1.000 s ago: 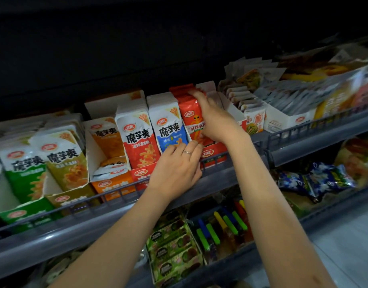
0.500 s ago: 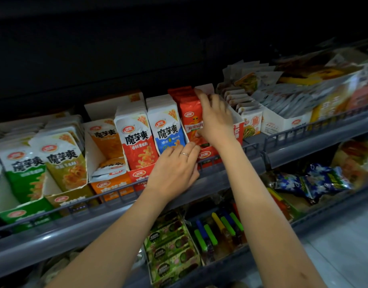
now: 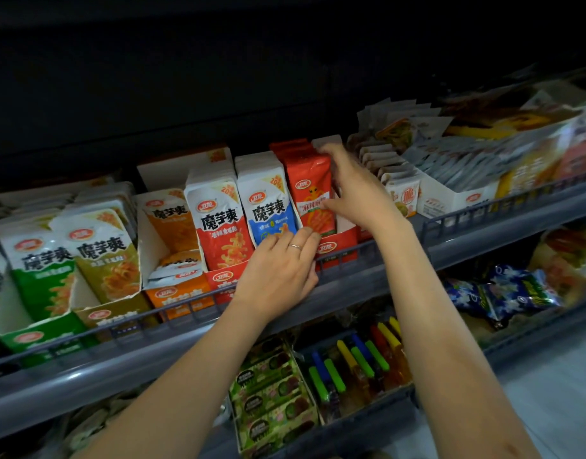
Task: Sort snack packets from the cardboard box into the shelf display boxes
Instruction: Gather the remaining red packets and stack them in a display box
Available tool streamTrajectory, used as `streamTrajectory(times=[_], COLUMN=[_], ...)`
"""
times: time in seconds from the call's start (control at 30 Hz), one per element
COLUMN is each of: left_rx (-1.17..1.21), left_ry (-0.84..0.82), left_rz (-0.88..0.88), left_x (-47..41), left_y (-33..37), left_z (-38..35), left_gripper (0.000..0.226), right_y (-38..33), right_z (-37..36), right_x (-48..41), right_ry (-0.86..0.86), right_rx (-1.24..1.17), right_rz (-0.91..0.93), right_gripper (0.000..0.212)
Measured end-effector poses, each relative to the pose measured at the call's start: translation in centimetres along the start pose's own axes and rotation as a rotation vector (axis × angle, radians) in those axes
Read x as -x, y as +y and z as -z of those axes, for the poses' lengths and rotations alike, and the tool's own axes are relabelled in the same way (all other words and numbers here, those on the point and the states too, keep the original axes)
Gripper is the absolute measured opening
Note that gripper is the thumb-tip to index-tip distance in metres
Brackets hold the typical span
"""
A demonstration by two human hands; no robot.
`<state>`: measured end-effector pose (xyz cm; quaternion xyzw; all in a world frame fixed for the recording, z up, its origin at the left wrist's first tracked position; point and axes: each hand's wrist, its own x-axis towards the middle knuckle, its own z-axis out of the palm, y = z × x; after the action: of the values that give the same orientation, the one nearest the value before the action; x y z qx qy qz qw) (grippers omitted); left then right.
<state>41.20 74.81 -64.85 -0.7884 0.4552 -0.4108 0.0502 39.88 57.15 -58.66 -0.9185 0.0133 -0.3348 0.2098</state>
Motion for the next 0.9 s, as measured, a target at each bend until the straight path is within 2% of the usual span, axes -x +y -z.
streamTrajectory(times=[0.13, 0.27, 0.43, 0.67, 0.77, 0.9], left_rx=[-0.012, -0.012, 0.002, 0.02, 0.012, 0.005], left_ry=[0.011, 0.009, 0.011, 0.026, 0.028, 0.028], left_rz=[0.002, 0.001, 0.001, -0.005, -0.011, -0.014], left_x=[0.0, 0.0, 0.0, 0.0, 0.0, 0.1], left_y=[0.0, 0.0, 0.0, 0.0, -0.1, -0.2], left_z=[0.1, 0.2, 0.0, -0.1, -0.3, -0.3], left_gripper=[0.043, 0.044, 0.043, 0.042, 0.043, 0.043], right_y=[-0.5, -1.0, -1.3, -1.2, -1.5, -1.6], right_z=[-0.9, -1.4, -2.0, -1.0, 0.3, 0.5], right_x=[-0.1, -0.3, -0.6, -1.2, -1.1, -1.1], right_ry=[-0.019, -0.085, -0.025, -0.127, -0.034, 0.097], right_rx=[0.106, 0.151, 0.207, 0.213, 0.372, 0.349], right_rz=[-0.02, -0.092, -0.157, -0.166, -0.111, -0.027], right_gripper=[0.083, 0.097, 0.103, 0.109, 0.098, 0.087])
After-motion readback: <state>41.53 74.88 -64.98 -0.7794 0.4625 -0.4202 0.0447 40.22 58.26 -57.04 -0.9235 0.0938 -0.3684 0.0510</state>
